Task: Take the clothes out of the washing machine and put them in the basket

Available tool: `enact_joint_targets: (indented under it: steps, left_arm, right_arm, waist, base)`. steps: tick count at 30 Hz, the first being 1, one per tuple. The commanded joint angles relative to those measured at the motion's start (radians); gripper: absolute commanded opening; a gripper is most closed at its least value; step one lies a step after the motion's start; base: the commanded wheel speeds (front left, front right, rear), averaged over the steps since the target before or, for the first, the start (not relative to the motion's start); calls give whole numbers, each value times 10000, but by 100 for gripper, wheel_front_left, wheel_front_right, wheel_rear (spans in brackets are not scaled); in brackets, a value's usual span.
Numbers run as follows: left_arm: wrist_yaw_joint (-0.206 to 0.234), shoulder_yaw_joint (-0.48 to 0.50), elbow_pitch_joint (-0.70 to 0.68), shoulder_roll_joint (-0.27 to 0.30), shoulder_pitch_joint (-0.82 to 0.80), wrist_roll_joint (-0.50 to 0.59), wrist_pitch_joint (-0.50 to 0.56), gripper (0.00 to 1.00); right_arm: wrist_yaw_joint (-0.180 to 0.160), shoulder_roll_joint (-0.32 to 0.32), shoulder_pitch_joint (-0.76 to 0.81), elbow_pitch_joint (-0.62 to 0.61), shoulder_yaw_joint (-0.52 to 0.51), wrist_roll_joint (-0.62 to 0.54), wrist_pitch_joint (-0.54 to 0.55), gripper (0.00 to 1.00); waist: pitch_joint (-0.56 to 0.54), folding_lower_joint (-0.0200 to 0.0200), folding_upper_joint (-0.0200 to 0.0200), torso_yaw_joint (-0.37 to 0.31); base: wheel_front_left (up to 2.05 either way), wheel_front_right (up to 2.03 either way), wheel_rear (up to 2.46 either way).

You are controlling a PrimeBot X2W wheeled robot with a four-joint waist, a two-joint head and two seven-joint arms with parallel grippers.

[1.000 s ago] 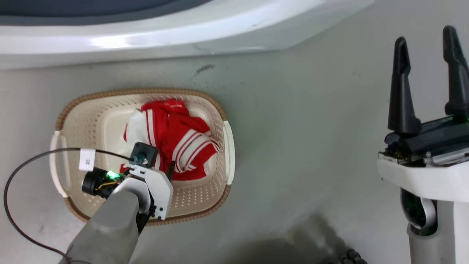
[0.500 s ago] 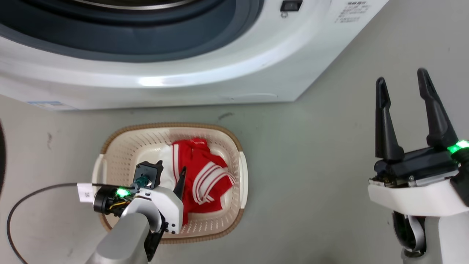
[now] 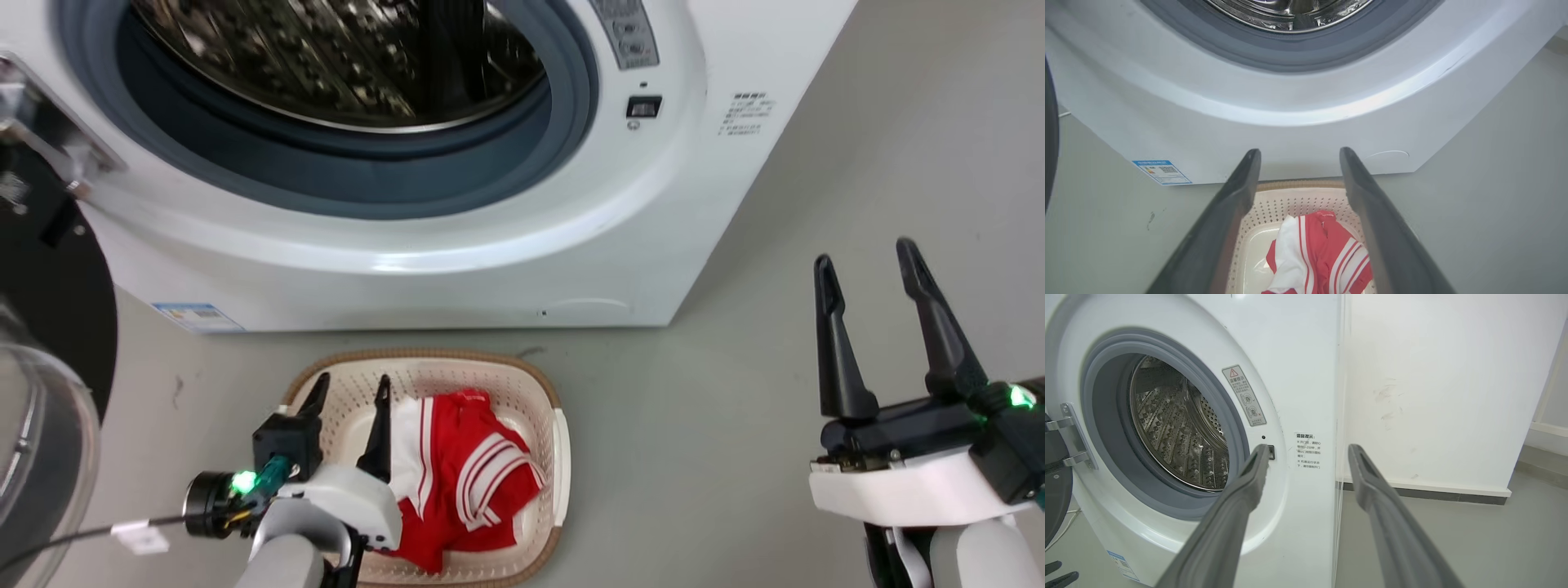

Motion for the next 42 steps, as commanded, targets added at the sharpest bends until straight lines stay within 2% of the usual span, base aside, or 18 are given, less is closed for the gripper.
enact_joint_targets:
  steps: [1,10,18,28,42]
  left_arm:
    - [63,146,-131,-54,194,116,-24,100]
    - [-19,1778,-2560,-716,1541,1427,-27,100]
    - [-80,2680,-3868,-1138,2430,2226,-27,100]
    - [-316,3038,-4291,-1399,3314,2644,-27,100]
    - [-332,3126,-4376,-1508,3790,2904,-27,100]
  right_arm:
    - [-7,14,121,35,-1,-17,-19,100]
    - [-7,14,712,192,-149,28,-19,100]
    - [-7,13,1181,362,-204,43,-19,100]
    - [-7,15,1911,679,-254,87,-19,100]
    - [-7,15,2361,859,-254,206,-19,100]
  waist:
    - [-328,2,-1,91]
    - [-1225,2,-1,289]
    - [-1905,2,-1,307]
    - [-2687,2,-1,292]
    - [-3149,2,-1,232]
  base:
    - [0,0,0]
    - [0,0,0]
    - [0,0,0]
    - [0,0,0]
    - [0,0,0]
